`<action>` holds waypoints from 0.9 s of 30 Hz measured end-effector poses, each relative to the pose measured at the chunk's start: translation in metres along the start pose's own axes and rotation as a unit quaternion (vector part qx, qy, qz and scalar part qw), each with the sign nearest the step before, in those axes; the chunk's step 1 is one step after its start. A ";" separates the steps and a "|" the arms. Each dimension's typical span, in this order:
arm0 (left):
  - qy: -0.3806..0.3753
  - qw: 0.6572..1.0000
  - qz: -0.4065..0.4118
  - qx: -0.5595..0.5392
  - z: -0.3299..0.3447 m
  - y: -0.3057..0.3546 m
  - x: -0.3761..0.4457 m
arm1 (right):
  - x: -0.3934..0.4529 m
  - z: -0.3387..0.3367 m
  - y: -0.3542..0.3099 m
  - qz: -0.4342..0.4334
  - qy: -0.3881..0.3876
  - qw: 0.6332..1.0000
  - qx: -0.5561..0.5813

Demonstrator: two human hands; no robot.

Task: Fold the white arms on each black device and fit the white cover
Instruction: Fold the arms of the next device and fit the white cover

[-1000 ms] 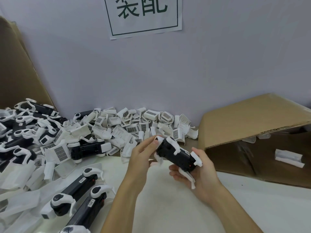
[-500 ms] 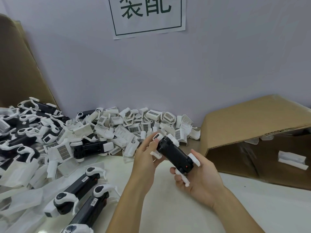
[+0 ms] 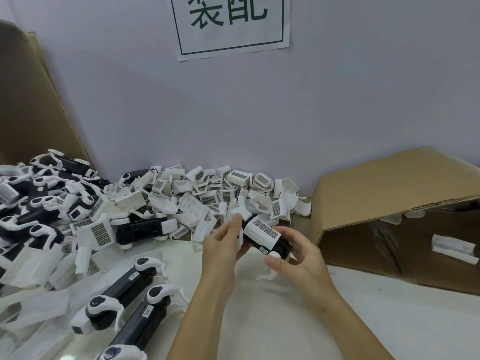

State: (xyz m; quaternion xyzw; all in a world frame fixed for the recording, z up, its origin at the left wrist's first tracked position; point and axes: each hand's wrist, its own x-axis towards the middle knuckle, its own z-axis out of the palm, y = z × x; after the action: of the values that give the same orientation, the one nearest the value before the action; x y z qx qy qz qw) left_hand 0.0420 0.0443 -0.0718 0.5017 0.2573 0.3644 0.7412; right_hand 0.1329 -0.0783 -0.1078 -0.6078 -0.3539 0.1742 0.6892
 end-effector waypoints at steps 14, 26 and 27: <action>-0.086 0.984 0.067 0.143 0.003 -0.006 0.000 | 0.006 0.004 -0.006 0.201 0.045 0.967 0.149; 0.214 0.976 0.038 -0.006 -0.012 -0.015 0.011 | 0.019 0.007 -0.052 0.242 0.100 0.897 0.356; 0.209 0.977 0.039 0.003 -0.011 -0.017 0.012 | 0.027 -0.003 -0.068 0.189 0.106 0.894 0.392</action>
State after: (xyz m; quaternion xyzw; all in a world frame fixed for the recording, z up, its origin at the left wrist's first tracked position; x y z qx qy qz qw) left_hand 0.0455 0.0560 -0.0914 0.4264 0.3882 0.4887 0.6547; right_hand 0.1405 -0.0760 -0.0354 -0.3582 -0.0597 0.3607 0.8591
